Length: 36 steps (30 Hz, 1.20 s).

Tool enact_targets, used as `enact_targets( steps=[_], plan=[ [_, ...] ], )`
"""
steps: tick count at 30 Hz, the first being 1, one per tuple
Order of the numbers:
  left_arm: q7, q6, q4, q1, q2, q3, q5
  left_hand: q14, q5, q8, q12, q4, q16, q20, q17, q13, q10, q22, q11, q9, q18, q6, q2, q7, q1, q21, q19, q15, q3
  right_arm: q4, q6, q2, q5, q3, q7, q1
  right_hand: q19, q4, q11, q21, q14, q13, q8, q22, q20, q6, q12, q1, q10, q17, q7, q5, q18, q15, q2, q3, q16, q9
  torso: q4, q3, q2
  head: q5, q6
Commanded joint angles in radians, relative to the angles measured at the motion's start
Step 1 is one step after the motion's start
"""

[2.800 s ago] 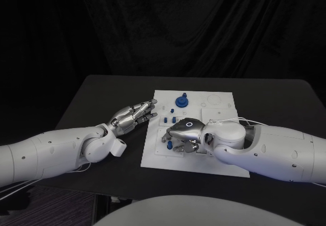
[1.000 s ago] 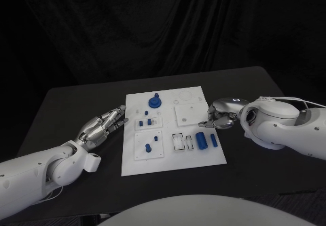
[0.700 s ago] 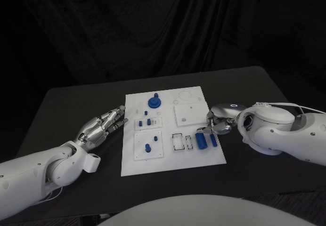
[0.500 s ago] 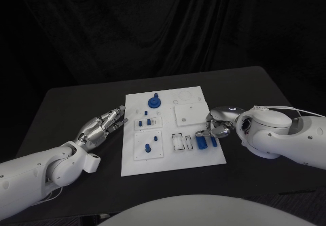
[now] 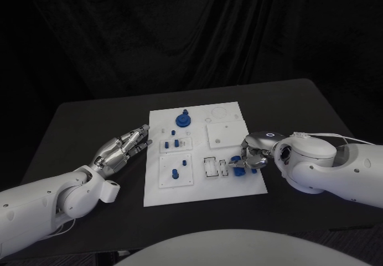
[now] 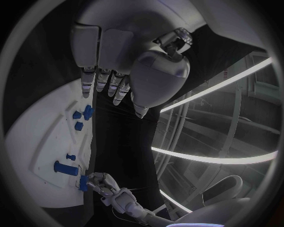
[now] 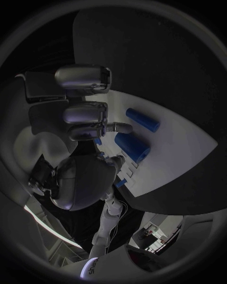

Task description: Assemble the parts on the task board

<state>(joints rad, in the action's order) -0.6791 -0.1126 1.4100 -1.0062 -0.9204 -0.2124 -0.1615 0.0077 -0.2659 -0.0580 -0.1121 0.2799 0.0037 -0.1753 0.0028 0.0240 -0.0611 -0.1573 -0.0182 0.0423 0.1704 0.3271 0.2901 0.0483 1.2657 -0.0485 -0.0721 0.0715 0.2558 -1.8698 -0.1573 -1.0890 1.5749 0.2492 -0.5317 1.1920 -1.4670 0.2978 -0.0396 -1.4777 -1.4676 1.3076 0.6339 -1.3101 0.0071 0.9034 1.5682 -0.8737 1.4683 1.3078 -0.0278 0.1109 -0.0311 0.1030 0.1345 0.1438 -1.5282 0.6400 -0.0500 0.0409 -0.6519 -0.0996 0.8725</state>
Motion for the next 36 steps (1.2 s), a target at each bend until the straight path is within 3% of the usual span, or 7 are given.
enact_targets(
  steps=[1, 13, 16, 19, 25, 29, 36],
  plan=[
    [-0.018, -0.017, 0.001, 0.002, 0.002, 0.001, 0.006, -0.001, -0.006, -0.005, -0.004, 0.001, 0.000, -0.008, 0.000, 0.001, -0.002, 0.001, -0.003, 0.000, 0.003, 0.001, -0.001, 0.001, 0.009, -0.003, 0.002, 0.010, -0.008, 0.005, 0.003, 0.008, 0.027, 0.000, -0.024, -0.007, -0.062, 0.000, 0.000, 0.007, -0.079, 0.263, -0.007, -0.225, 0.002, -0.001, 0.003, 0.001, 0.103, 0.133, 0.000, 0.006, 0.004, -0.001, 0.010, 0.003, 0.006, 0.001, -0.0001, 0.0001, 0.000, 0.002, 0.000],
    [-0.016, -0.030, 0.000, 0.007, 0.001, 0.001, 0.006, 0.000, -0.017, -0.006, -0.005, -0.001, 0.001, -0.012, 0.001, 0.001, -0.002, -0.006, -0.003, 0.001, 0.003, 0.003, -0.001, 0.002, 0.016, -0.007, -0.004, 0.013, -0.014, 0.035, 0.046, 0.044, 0.029, 0.000, -0.025, -0.030, -0.059, -0.002, 0.003, 0.013, -0.077, 0.263, -0.029, -0.223, 0.004, -0.005, 0.003, -0.009, 0.103, 0.122, -0.004, 0.043, 0.003, -0.003, -0.002, 0.016, 0.010, -0.005, -0.0001, 0.0001, 0.000, 0.015, 0.000],
    [-0.017, -0.030, 0.001, 0.008, 0.000, 0.001, 0.006, 0.001, -0.019, -0.006, -0.006, -0.002, 0.001, -0.014, 0.001, 0.001, -0.002, -0.006, -0.003, 0.001, 0.003, 0.003, 0.000, 0.002, 0.017, -0.008, -0.004, 0.014, -0.016, 0.043, 0.073, 0.050, 0.029, 0.000, -0.032, -0.032, -0.058, -0.005, 0.006, 0.017, -0.077, 0.263, -0.058, -0.222, 0.007, -0.004, 0.003, -0.094, 0.103, 0.116, -0.008, 0.168, 0.002, -0.007, -0.007, 0.036, 0.013, -0.014, -0.0001, 0.0001, 0.000, 0.018, 0.000],
    [-0.018, -0.031, 0.002, 0.010, -0.001, 0.001, 0.006, 0.002, -0.021, -0.008, -0.008, -0.002, 0.002, -0.015, 0.001, 0.002, -0.004, -0.009, -0.004, 0.001, 0.004, 0.008, 0.000, 0.002, 0.019, -0.009, -0.007, 0.015, -0.018, 0.049, 0.112, 0.056, 0.028, -0.001, -0.044, -0.033, -0.054, -0.010, 0.009, 0.024, -0.075, 0.263, -0.074, -0.219, 0.010, -0.010, 0.003, -0.130, 0.103, 0.107, -0.012, 0.211, 0.000, -0.010, -0.011, 0.043, 0.016, -0.018, -0.0001, 0.0001, 0.000, 0.019, 0.000],
    [-0.019, -0.033, 0.001, 0.014, 0.000, 0.001, 0.006, 0.003, -0.022, -0.008, -0.009, -0.002, 0.003, -0.016, 0.002, 0.002, -0.004, -0.009, -0.005, 0.001, 0.004, 0.008, 0.000, 0.003, 0.020, -0.010, -0.008, 0.015, -0.019, 0.061, 0.154, 0.066, -0.063, -0.001, -0.058, -0.034, -0.049, -0.051, 0.010, 0.036, -0.072, 0.263, -0.087, -0.215, 0.011, -0.015, 0.003, -0.229, 0.103, 0.092, -0.013, 0.418, -0.003, -0.011, -0.027, 0.095, 0.022, -0.009, -0.0001, 0.0001, 0.000, 0.021, 0.000],
    [-0.020, -0.033, 0.001, 0.016, 0.000, 0.001, 0.006, 0.005, -0.023, -0.008, -0.010, -0.002, 0.004, -0.017, 0.002, 0.002, -0.005, -0.010, -0.006, 0.002, 0.005, 0.009, 0.000, 0.004, 0.021, -0.011, -0.008, 0.016, -0.020, 0.062, 0.113, 0.064, -0.167, -0.001, -0.036, -0.034, -0.048, -0.076, 0.005, 0.039, -0.073, 0.263, -0.068, -0.214, 0.009, -0.023, 0.003, -0.253, 0.103, 0.093, -0.008, 0.515, -0.004, -0.008, -0.034, 0.127, 0.022, 0.013, -0.0001, 0.0001, 0.000, 0.027, 0.000],
    [-0.021, -0.032, 0.001, 0.020, -0.002, 0.001, 0.006, 0.005, -0.024, -0.009, -0.010, -0.002, 0.004, -0.017, 0.003, 0.002, -0.005, -0.009, -0.007, 0.002, 0.005, 0.009, 0.000, 0.004, 0.022, -0.011, -0.009, 0.016, -0.021, 0.040, -0.055, 0.045, -0.285, -0.001, 0.046, -0.031, -0.049, -0.098, 0.001, 0.040, -0.073, 0.263, -0.048, -0.214, 0.006, -0.029, 0.003, -0.264, 0.103, 0.093, -0.004, 0.586, -0.004, -0.004, -0.032, 0.155, 0.021, 0.035, -0.0001, 0.0001, 0.000, 0.037, 0.000]
  ],
)
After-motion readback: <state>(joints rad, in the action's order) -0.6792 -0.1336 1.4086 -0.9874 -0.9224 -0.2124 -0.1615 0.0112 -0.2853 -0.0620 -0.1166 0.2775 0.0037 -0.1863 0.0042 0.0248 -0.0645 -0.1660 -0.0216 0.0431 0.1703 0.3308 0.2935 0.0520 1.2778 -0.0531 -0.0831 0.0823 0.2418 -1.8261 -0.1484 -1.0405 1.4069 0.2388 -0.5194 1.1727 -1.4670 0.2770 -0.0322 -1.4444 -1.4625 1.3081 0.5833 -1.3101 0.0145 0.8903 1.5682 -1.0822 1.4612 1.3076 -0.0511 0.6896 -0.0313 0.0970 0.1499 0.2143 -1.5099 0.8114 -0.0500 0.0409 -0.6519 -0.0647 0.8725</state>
